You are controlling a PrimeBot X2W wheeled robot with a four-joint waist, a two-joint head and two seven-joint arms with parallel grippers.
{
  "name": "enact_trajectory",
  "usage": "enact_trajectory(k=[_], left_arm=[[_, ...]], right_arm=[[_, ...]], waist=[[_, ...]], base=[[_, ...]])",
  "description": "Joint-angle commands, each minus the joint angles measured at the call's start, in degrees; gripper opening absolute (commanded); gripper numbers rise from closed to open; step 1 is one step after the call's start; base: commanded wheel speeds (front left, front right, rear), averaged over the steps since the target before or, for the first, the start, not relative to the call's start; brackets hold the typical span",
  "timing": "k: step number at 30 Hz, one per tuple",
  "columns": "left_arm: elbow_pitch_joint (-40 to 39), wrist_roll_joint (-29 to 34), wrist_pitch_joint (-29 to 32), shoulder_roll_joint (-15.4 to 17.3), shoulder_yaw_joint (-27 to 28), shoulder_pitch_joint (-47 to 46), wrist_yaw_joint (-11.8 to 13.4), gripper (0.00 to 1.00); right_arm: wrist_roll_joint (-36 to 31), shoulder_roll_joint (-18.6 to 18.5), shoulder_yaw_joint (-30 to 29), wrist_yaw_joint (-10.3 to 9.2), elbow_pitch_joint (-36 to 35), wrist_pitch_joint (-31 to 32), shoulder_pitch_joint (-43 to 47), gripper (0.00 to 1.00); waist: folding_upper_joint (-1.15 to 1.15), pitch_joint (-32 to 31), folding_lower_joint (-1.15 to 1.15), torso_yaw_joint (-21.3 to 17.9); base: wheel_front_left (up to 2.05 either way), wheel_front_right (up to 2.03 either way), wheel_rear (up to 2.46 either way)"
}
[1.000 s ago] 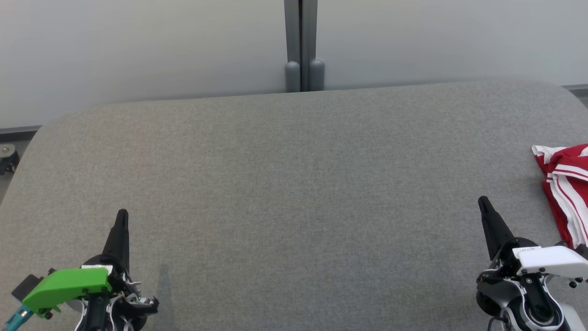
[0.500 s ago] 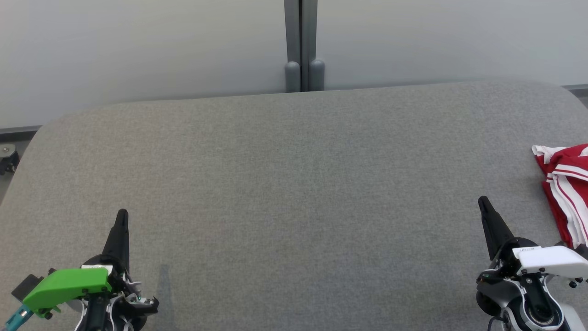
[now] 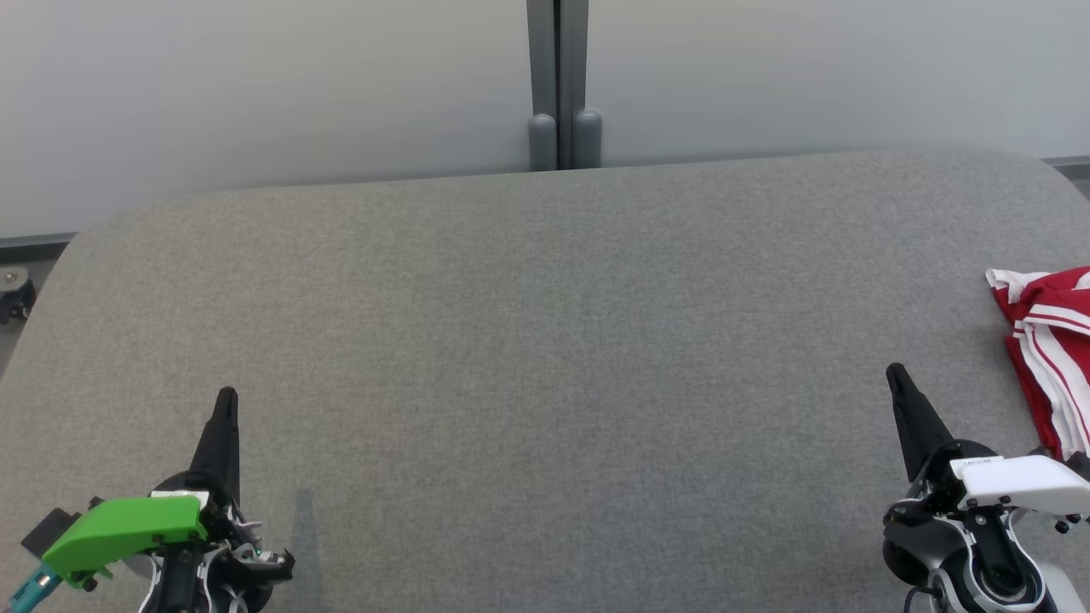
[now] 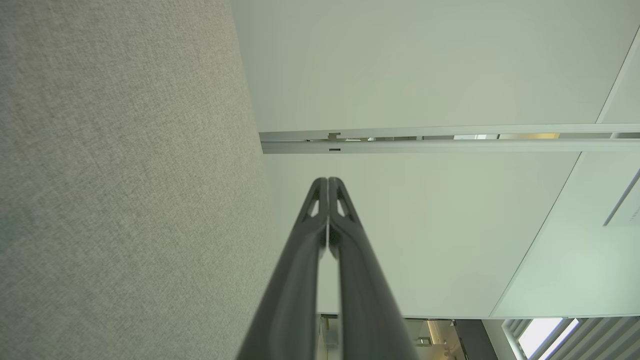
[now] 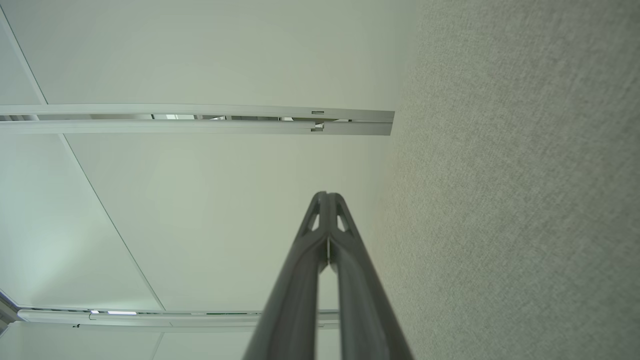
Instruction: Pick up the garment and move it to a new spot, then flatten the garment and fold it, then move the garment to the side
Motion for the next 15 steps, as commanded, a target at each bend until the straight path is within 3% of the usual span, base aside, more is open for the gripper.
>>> enact_trajectory(k=[1,15], left_arm=[[-0.22,-0.21,0.19,0.40,0.11,-0.57,-0.15,0.00],[-0.22,-0.21,0.19,0.40,0.11,-0.57,-0.15,0.00]], right_arm=[[0.11,-0.31,-0.12,0.00,-0.21,0.21,0.76,0.00],[0.11,-0.31,-0.12,0.00,-0.21,0.21,0.76,0.00]], waist=[[0.00,0.00,0.00,0.00],[0.00,0.00,0.00,0.00]], base=[[0.00,0.00,0.00],[0.00,0.00,0.00]])
